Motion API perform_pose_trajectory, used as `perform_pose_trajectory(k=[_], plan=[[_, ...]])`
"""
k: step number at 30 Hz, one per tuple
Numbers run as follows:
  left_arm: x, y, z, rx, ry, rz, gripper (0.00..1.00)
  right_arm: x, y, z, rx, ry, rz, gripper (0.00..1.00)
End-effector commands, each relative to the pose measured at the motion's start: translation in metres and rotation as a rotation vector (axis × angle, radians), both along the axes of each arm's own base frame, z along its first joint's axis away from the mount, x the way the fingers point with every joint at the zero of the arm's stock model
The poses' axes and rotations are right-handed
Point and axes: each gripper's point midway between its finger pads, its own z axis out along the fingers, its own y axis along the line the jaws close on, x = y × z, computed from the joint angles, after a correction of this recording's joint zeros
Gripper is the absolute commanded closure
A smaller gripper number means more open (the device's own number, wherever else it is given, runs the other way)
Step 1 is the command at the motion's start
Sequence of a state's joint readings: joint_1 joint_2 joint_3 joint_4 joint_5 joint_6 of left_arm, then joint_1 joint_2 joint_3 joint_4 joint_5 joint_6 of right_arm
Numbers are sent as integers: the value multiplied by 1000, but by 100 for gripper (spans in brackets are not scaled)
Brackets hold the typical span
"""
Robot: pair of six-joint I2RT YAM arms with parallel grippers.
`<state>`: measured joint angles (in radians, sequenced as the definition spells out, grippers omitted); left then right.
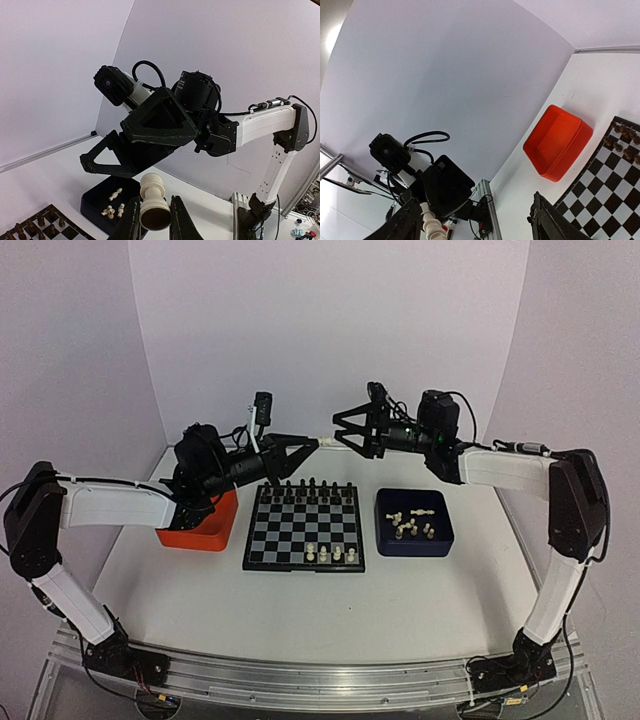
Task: Set up the chess pieces on the board
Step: Place the chess piece on the chessboard.
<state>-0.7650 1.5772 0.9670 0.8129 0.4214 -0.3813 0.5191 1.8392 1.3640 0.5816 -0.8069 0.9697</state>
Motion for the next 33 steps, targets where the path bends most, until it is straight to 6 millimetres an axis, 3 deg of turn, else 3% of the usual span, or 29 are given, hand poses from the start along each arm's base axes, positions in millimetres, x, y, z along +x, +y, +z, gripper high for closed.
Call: perform_pose_trajectory(k=[1, 20, 28, 33], plan=[[0, 15, 42, -81, -138, 79, 100, -23, 14, 43, 89, -38, 160, 31], [4, 5, 43, -83, -126, 44, 100, -55, 15, 50, 79, -33, 295, 53], [1, -4, 36, -75, -102, -12, 100, -58, 16, 53, 80, -27, 310, 56], [5, -3, 35, -79, -91, 11, 100, -63, 15, 55, 80, -41, 323, 67]])
